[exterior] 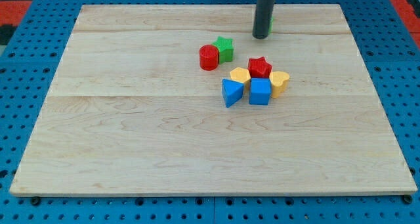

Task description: Move the green circle to the top right of the board

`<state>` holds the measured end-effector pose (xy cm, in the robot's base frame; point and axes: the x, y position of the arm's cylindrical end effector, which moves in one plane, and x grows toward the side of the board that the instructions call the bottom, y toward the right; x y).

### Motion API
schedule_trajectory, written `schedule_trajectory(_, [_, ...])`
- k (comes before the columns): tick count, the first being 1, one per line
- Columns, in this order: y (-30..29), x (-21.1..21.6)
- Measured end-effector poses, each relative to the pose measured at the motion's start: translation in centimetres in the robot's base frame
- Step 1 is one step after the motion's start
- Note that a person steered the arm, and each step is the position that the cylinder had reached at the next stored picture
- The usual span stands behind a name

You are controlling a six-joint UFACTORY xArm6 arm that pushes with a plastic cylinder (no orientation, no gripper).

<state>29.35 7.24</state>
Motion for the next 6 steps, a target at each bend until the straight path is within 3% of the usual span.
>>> schedule_trajectory(1, [-2.5, -1.3])
schedule_trajectory(2, [2.9, -1.6])
schedule_trajectory(3, [4.1, -2.5])
schedule_trajectory(5, [-1.2, -4.7])
schedule_trajectory(6, [1.5, -7.0])
